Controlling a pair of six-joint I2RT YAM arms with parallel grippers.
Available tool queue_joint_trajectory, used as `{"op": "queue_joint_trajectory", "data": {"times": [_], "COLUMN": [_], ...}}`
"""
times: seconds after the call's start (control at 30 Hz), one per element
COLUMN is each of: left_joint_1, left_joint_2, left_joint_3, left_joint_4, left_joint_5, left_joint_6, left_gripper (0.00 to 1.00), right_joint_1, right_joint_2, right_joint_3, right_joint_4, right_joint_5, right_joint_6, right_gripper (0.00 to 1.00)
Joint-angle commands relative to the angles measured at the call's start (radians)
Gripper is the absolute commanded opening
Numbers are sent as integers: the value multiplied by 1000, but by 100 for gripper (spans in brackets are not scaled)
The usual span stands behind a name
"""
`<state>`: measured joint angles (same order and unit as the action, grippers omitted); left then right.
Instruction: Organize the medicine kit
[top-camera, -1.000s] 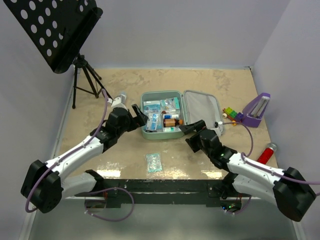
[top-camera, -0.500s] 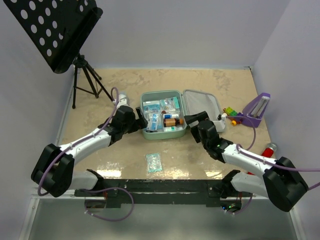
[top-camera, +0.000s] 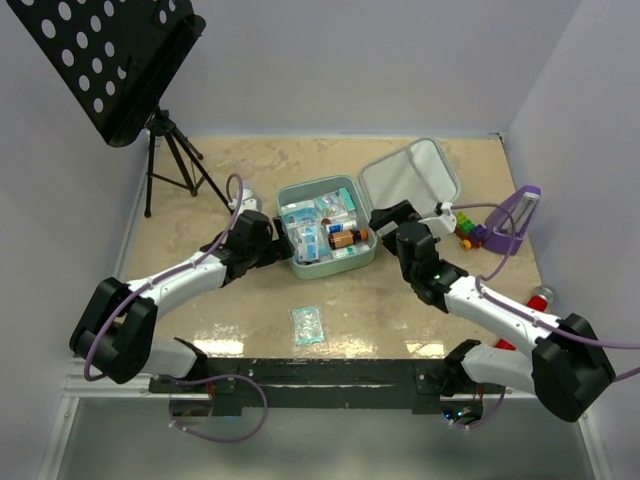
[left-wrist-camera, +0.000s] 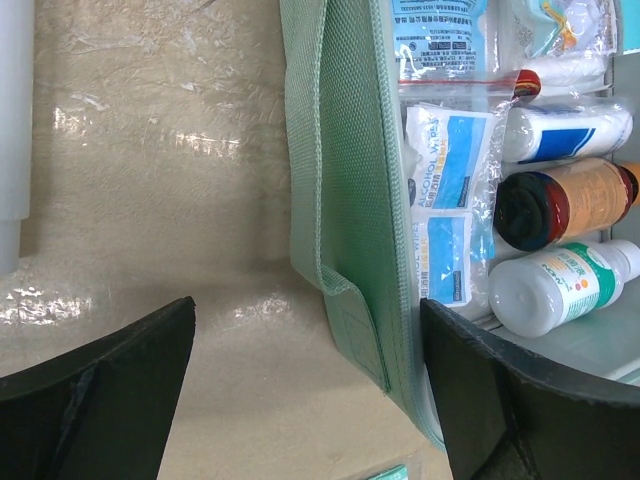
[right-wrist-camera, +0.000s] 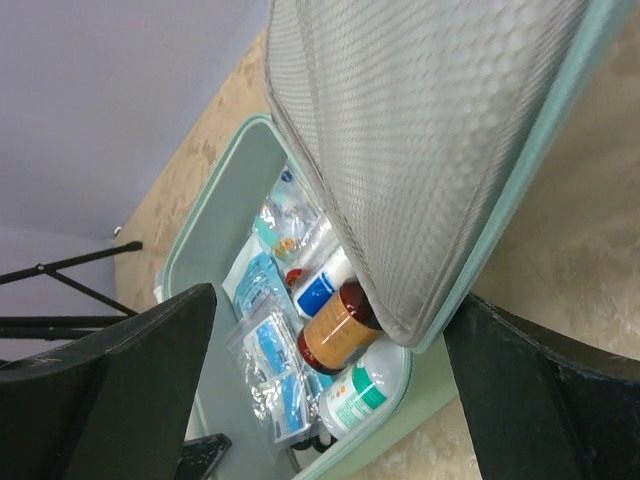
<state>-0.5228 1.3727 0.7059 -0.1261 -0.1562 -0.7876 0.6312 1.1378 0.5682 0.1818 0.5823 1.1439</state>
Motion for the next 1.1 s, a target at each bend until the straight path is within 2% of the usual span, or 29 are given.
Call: {"op": "queue_joint_trajectory", "data": {"times": [0.0,0.17,0.27,0.37,0.5,0.53,0.6,0.73,0.9,1.07], "left_joint_1": [9,10,10,12,17,18,23,26,26,26], "left_joint_2": [11,5,-4,-29,-70,-86,-106,-161,-267,-369], "left_joint_3": [26,21,20,20,21,21,21,23,3,-39], "left_joint_4": [-47,-61,-60,-63,-79,-84,-92,-115,-145,-171], "left_joint_5": [-29,-36,-25,-23,-29,-31,-32,-23,1,58], "left_joint_6": [50,60,65,71,83,86,90,94,90,73], "left_gripper": [96,96,96,97,98,98,98,98,99,100], "right_joint_1": [-24,-70,-80,-90,-93,-97,-113,-133,-165,-218], "right_joint_2": [-6,-19,-13,11,7,-3,-7,2,-1,8], "right_joint_3": [105,157,191,228,233,225,220,239,277,328], "right_joint_4": [35,47,56,47,38,47,61,58,58,45], "right_joint_5": [113,77,50,-4,-51,-64,-119,-189,-283,-354], "right_joint_6": [-147,-317,-412,-466,-495,-504,-519,-532,-535,-512], "right_gripper": [99,98,93,83,63,61,62,70,85,86]}}
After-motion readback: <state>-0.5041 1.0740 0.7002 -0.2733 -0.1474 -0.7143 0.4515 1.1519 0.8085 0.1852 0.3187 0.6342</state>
